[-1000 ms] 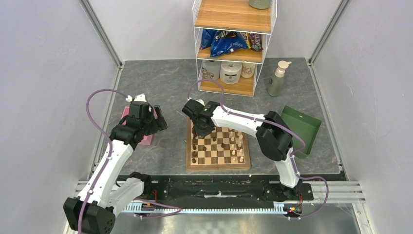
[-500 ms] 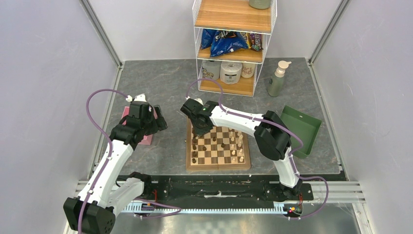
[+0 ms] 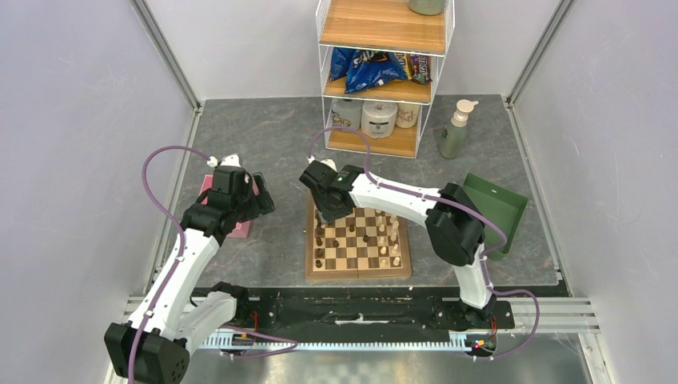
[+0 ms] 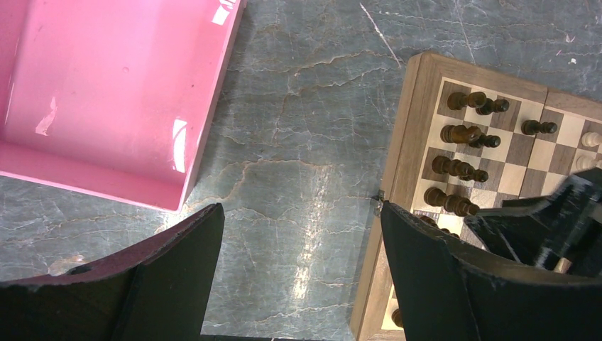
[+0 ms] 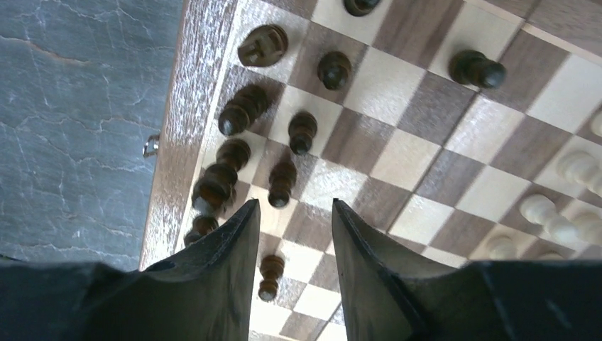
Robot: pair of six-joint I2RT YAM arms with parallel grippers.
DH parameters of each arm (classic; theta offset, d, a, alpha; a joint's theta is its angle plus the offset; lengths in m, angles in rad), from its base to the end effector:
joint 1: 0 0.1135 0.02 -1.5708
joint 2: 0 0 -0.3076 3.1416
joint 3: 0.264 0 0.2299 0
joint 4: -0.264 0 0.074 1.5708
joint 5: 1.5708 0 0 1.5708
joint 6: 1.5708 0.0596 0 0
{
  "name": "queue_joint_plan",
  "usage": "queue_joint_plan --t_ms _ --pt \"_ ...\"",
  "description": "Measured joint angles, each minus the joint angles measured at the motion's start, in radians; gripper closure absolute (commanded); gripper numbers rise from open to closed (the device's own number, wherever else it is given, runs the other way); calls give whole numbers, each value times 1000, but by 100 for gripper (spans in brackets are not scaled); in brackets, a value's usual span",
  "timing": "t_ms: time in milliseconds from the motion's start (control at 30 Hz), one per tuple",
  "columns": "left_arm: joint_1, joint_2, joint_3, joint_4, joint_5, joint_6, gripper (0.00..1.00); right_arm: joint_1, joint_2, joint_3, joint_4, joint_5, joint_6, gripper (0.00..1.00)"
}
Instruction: Set up the chess pieces on the board
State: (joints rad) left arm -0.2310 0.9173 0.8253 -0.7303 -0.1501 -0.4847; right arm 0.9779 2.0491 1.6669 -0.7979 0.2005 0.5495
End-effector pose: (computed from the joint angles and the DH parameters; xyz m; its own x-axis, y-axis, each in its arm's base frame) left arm 0.1480 -0.0257 0.2997 -0.6904 -0.3109 -0.6532 -0.2197 0.9504 -0.2201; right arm 0.2559 0.3585 0.2370 -0.8429 -0.3351 -0.4210 -0.3871 0.9211 0.0418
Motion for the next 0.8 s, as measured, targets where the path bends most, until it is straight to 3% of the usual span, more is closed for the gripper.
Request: queue_joint_plan --t_ms 333,567,800 --pt "0 0 0 0 1 0 12 -54 -114 -46 3 68 -4 50" --pt "0 0 0 0 1 0 12 -159 -39 2 6 62 -15 50" --pt "0 0 0 0 1 0 12 -190 29 42 11 50 -29 53"
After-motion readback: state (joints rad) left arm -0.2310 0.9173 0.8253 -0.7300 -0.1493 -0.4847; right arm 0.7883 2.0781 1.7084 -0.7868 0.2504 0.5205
